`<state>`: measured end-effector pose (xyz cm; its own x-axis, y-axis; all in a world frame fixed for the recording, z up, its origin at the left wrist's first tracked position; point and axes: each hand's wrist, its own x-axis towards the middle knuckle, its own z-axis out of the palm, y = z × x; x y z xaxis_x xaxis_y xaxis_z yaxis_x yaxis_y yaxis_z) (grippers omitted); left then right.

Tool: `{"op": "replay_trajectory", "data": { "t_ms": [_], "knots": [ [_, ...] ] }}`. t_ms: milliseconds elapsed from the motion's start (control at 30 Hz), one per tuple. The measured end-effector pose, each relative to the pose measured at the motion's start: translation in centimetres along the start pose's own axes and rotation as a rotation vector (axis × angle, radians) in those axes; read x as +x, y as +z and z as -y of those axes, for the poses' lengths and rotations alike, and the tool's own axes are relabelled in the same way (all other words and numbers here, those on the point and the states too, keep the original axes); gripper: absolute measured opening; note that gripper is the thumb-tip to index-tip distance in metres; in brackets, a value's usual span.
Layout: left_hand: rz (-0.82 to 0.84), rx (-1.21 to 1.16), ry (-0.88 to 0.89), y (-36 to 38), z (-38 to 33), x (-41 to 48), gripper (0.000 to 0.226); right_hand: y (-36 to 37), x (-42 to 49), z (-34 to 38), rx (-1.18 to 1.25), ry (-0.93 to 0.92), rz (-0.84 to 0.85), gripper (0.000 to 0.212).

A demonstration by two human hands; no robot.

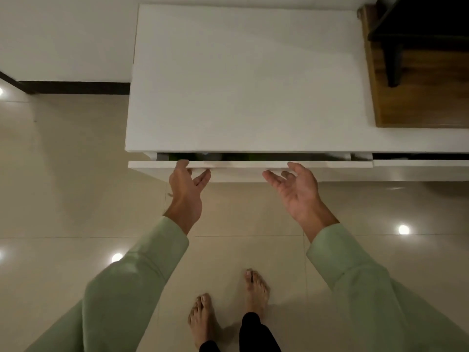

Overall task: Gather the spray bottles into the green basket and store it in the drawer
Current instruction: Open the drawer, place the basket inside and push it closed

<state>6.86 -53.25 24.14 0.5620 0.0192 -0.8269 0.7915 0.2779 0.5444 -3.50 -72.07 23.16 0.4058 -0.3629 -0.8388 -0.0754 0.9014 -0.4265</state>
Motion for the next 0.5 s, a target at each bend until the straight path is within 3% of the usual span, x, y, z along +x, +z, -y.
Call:
{"op": "replay_trajectory", "data": {
  "t_ms": [100,200,300,400,500],
  "knots": [
    [0.035,-0.045,-0.002,1.2,-1.2,1.2,0.065,1.4,1.2,1.0,0.052,-0.014,0.029,0.039],
    [0.050,-0.040,0.012,2.0,-2.1,2.0,0.078,2.4,2.1,1.8,0.080,-0.022,0.032,0.052],
    [0.038,-0.036,0.020,2.3,-2.1,2.1,0.084,2.5,2.3,1.9,0.076,-0.017,0.031,0.052],
    [0.040,-0.033,0.018,2.2,-1.9,1.9,0.086,2.1,2.4,1.8,0.075,-0.010,0.047,0.034],
    [0.045,-0.019,0.017,2.0,-1.9,1.6,0.086,2.0,2.1,1.8,0.056,-0.018,0.028,0.030]
  ]
}}
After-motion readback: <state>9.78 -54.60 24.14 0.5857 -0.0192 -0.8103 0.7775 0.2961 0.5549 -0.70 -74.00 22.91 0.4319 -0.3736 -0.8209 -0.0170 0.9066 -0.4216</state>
